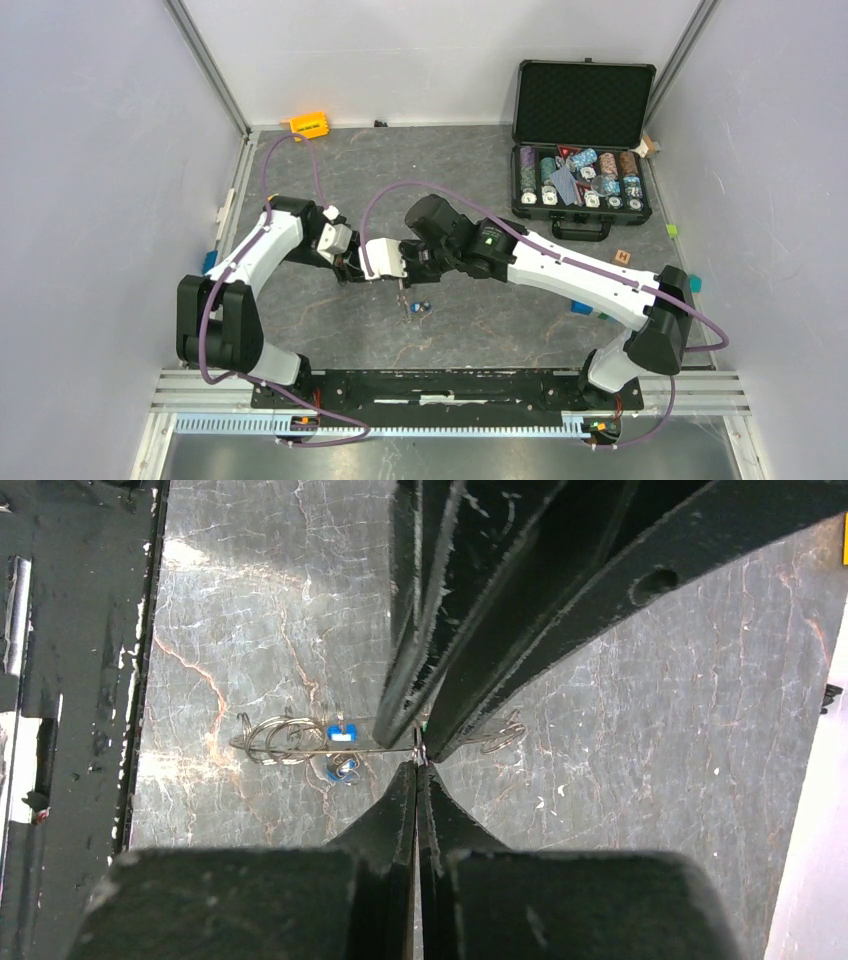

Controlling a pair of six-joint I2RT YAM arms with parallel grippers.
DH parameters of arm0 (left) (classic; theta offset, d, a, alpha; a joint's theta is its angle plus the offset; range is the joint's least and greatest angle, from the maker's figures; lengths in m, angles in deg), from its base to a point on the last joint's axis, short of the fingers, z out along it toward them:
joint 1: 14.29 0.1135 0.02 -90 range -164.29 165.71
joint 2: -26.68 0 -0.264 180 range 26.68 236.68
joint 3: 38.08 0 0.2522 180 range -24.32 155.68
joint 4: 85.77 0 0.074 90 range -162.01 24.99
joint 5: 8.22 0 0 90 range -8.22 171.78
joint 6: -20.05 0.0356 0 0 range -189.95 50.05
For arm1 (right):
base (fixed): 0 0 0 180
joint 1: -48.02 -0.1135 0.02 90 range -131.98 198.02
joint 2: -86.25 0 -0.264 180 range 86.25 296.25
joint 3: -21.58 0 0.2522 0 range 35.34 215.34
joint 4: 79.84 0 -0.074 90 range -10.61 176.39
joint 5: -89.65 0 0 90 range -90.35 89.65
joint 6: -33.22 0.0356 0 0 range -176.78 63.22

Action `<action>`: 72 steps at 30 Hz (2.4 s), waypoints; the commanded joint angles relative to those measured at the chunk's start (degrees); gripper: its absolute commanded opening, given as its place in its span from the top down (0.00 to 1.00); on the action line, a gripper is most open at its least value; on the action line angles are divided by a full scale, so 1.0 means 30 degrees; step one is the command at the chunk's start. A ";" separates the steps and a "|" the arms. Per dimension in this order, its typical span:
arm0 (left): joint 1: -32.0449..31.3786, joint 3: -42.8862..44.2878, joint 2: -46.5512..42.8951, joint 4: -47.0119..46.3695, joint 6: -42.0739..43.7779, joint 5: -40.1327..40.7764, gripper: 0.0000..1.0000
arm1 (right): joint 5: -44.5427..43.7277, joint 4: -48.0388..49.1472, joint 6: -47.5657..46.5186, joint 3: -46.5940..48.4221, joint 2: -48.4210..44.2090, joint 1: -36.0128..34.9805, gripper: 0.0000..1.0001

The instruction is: Put the keys on the keyring

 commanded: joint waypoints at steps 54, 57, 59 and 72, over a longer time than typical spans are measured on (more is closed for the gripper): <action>0.0108 0.3860 0.0606 0.1623 -0.0229 -0.2006 0.98 | 1.0150 0.7179 0.2756 -0.4525 -0.2217 0.4334 0.64; 0.0785 0.4684 0.0745 0.1614 -0.1277 -0.1929 0.98 | 0.9546 0.6578 0.2162 -0.4034 -0.2231 0.4311 0.64; 0.0949 0.5474 0.0731 0.1606 -0.1722 -0.1489 0.98 | 0.9049 0.6005 0.1573 -0.3721 -0.2311 0.4405 0.64; 0.0930 1.3027 0.2030 -0.6562 -1.7435 0.5356 0.98 | 0.8705 0.4397 0.0374 -0.2799 -0.2853 0.5322 0.65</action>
